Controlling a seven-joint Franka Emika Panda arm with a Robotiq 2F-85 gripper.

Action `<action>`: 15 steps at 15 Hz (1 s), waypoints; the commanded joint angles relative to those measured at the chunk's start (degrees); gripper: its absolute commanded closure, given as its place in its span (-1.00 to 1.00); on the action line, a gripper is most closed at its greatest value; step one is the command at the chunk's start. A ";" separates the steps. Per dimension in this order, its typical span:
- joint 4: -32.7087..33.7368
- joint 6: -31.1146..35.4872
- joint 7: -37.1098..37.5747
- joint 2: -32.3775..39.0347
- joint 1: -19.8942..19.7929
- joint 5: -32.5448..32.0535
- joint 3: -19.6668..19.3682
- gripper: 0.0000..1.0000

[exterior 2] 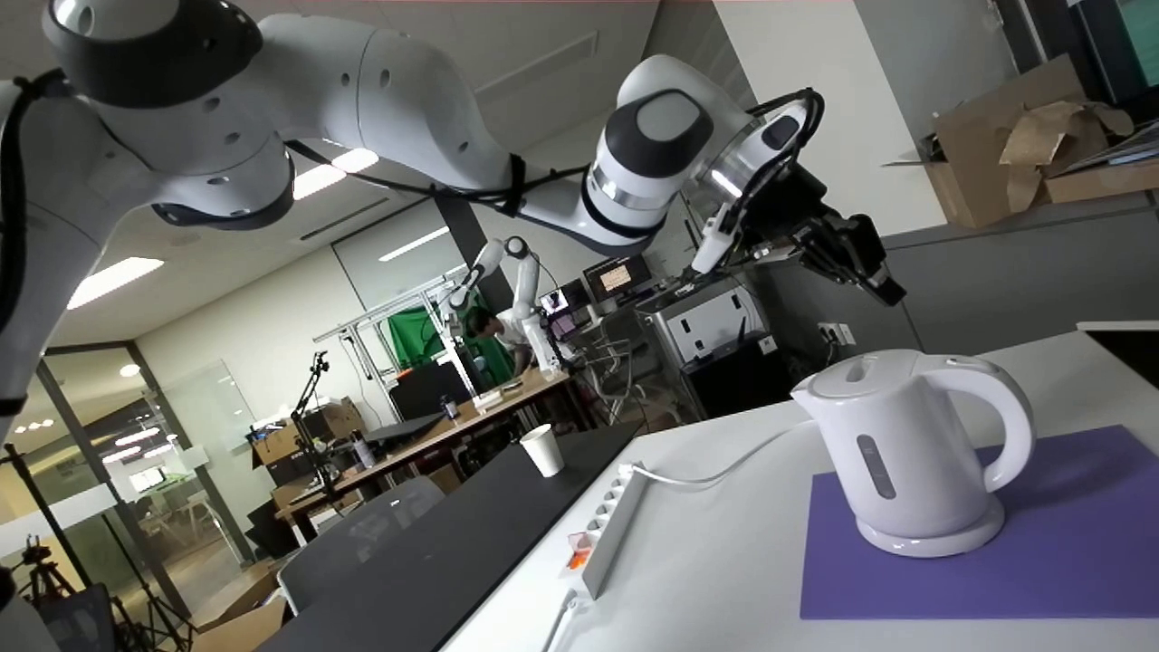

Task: Turn on the white kettle

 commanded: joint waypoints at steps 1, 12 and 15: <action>-3.69 -4.49 0.45 -5.74 3.47 -6.56 -2.45 0.75; -6.81 -30.84 -18.63 -19.90 2.28 -16.67 8.30 -0.87; -10.45 -33.19 -23.72 -23.33 2.39 -19.10 11.02 -1.00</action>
